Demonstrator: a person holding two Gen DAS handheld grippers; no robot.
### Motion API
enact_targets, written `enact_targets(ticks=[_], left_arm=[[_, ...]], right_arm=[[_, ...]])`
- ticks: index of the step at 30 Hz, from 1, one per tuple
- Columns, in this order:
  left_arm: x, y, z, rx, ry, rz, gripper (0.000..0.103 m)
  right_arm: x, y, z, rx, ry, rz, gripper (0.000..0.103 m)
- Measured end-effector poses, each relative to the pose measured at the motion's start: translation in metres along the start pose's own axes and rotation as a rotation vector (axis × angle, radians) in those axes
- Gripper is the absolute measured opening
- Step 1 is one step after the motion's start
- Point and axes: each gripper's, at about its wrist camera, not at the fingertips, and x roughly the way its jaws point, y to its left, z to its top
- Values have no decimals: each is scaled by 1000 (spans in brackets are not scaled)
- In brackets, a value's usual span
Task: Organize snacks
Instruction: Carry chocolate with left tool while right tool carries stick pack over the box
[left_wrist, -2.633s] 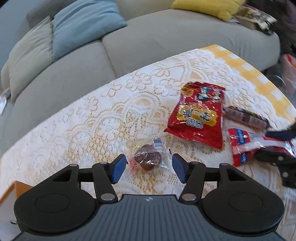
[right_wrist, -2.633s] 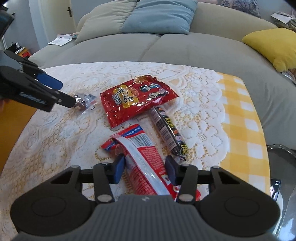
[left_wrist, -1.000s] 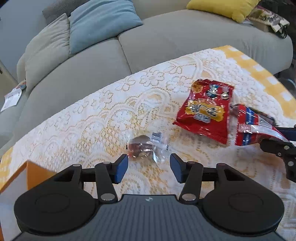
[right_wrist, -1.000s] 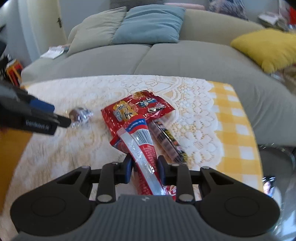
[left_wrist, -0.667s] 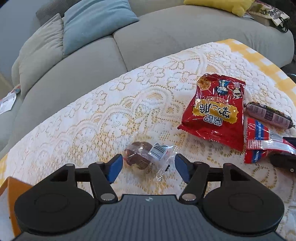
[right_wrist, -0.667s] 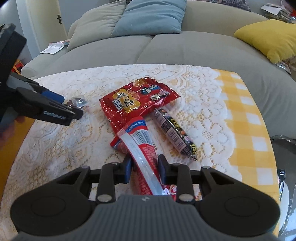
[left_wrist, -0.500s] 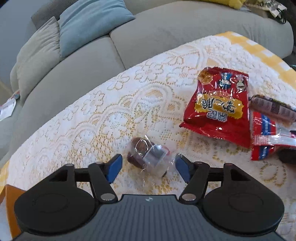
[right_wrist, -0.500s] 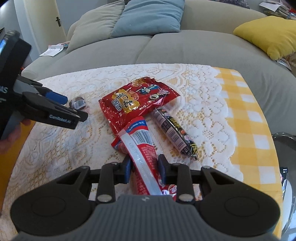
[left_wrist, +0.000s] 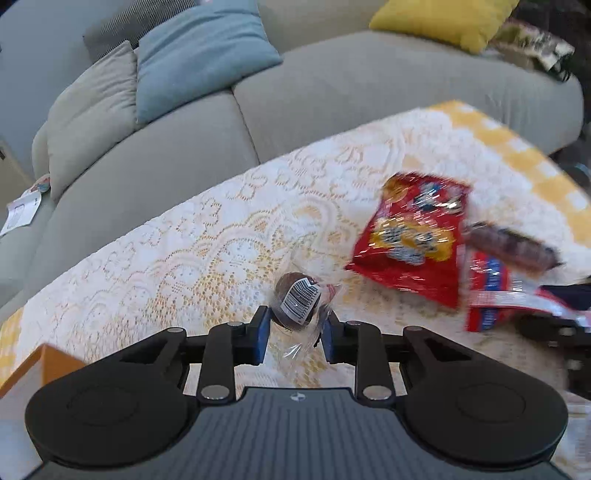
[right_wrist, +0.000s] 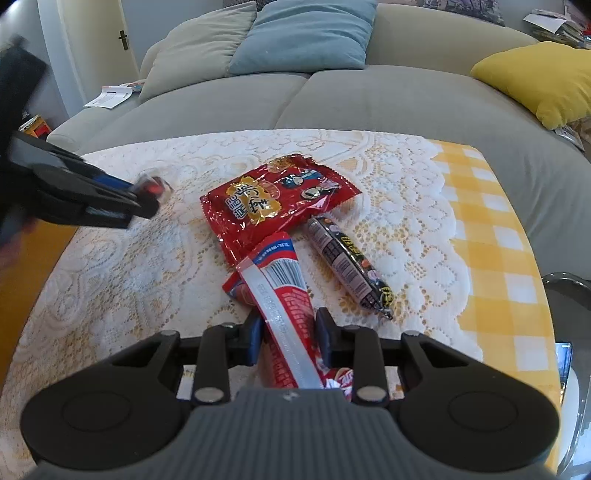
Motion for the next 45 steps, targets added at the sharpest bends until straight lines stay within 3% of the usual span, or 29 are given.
enact_targets(ticks=[7,17,26,33,40,45], left_arm=[[-55,1,-18,-130,9,-53,31],[-122,18,-52,-246,-9,-45,31],[-171,71,-91,-419,-47,-7,31],[-201,121,-118,-489,-78,46,31],[-200,182,-138,-560,-64,85,31],[-182,207,-145,-556,-44,94,31]], right_arm=[[-20,7,1,-7,28,-37,26],[-67,35,5,-33,-1,-28,26],[-107,104,16,-90,-58,89,26],[-122,174,33,-130,-61,246,26],[-111,239,66,-85,-23,395,25],[-79,287,83,-68,49,428,25]])
